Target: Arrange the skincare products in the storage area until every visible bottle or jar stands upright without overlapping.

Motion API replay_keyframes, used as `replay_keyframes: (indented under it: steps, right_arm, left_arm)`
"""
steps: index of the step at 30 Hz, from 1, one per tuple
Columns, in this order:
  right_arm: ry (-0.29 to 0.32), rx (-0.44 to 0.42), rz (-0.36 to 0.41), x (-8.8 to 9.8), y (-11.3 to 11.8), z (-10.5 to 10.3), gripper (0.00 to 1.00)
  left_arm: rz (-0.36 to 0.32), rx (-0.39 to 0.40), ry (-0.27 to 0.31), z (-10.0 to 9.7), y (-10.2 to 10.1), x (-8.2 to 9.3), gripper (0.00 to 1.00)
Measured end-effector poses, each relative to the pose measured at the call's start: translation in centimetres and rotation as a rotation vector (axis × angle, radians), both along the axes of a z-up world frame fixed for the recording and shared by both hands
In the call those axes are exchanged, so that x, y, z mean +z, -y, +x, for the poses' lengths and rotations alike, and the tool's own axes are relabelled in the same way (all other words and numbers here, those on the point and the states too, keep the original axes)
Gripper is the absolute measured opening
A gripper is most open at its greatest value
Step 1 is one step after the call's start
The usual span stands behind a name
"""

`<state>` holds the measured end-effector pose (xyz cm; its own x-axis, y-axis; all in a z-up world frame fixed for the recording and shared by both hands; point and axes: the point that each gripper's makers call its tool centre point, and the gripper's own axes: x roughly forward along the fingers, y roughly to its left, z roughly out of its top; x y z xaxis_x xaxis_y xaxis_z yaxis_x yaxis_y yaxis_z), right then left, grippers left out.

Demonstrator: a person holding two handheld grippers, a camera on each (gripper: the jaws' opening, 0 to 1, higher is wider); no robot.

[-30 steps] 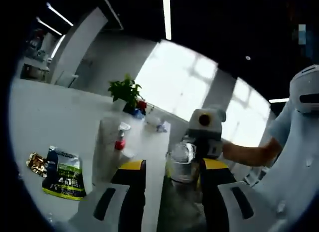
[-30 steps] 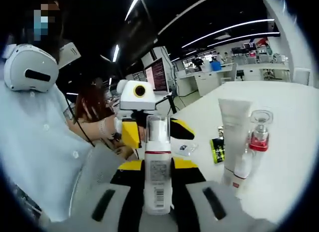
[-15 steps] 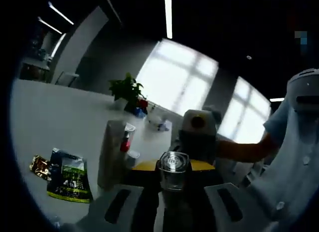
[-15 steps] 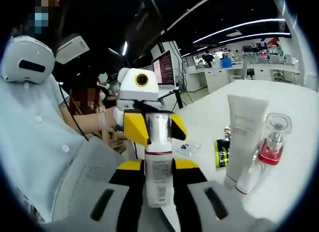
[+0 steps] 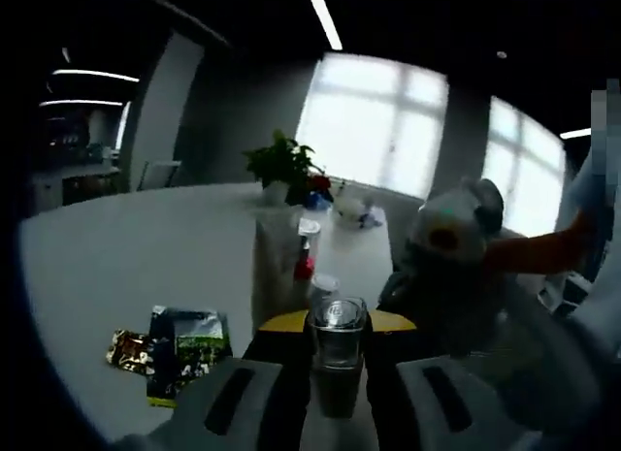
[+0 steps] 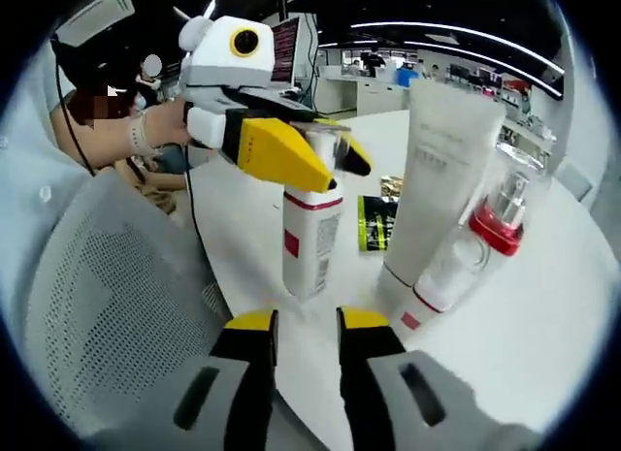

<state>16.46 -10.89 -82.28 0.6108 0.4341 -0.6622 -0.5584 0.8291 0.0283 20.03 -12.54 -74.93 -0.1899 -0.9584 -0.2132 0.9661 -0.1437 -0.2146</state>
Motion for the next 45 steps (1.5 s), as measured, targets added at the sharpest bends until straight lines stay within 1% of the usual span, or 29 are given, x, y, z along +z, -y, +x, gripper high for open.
replay_keyframes:
  steps: [5,6,8,11,15,17,20,22,24,26,30,31,33,37,39,41,45]
  right_arm:
    - [-0.009,-0.017,-0.019,-0.2,0.5,-0.4,0.25]
    - [-0.009,-0.019,-0.019,-0.2,0.6,-0.5,0.24]
    - [-0.012,-0.025,-0.015,-0.1,0.7,-0.7,0.24]
    - [-0.013,-0.044,-0.024,0.0,1.2,-0.9,0.24]
    - [0.003,-0.060,-0.050,0.5,1.8,-0.9,0.24]
    - [0.016,-0.070,-0.056,0.9,2.0,-0.9,0.24]
    - [0.036,-0.084,-0.065,1.5,2.2,-0.7,0.24]
    - [0.045,-0.087,-0.073,1.7,2.2,-0.7,0.24]
    - [0.051,-0.089,-0.080,1.9,2.3,-0.6,0.24]
    - [0.052,-0.086,-0.091,1.9,2.4,-0.6,0.24]
    - [0.054,-0.085,-0.103,2.1,2.4,-0.6,0.25]
    - [0.057,-0.086,-0.104,2.2,2.4,-0.6,0.25]
    - [0.065,-0.088,-0.102,2.6,2.3,-0.5,0.25]
    - [0.086,-0.090,-0.106,3.4,2.2,-0.2,0.26]
    - [0.099,-0.090,-0.111,3.9,2.2,0.0,0.26]
    - [0.118,-0.093,-0.114,4.6,2.2,0.2,0.26]
    - [0.148,-0.105,-0.106,5.7,2.3,0.5,0.26]
  left_arm:
    - [0.005,0.003,0.020,0.2,0.9,-1.0,0.16]
    - [0.013,0.013,0.032,0.3,1.1,-1.3,0.16]
    - [0.028,0.039,0.076,0.9,1.3,-1.9,0.16]
    - [0.034,0.027,0.100,0.8,1.7,-2.5,0.16]
    - [0.018,0.033,0.134,0.9,1.9,-2.8,0.16]
    - [-0.008,0.044,0.157,1.1,1.9,-2.6,0.16]
    - [-0.014,0.040,0.153,1.0,1.8,-2.7,0.16]
    - [-0.001,0.040,0.154,1.0,1.8,-3.1,0.17]
    - [-0.012,0.060,0.136,1.2,1.7,-2.8,0.17]
    - [-0.014,0.050,0.135,1.0,1.7,-2.8,0.17]
    - [-0.026,0.008,0.234,0.1,1.6,-2.7,0.17]
    - [-0.028,-0.002,0.242,-0.1,1.5,-2.7,0.17]
    - [-0.033,-0.004,0.256,-0.2,1.6,-2.5,0.19]
    - [-0.034,0.005,0.269,0.1,1.7,-2.4,0.30]
    - [-0.027,0.003,0.266,0.2,1.6,-2.4,0.30]
    - [-0.017,0.008,0.278,0.5,1.4,-2.6,0.31]
    - [0.025,0.016,0.277,1.0,0.7,-3.6,0.31]
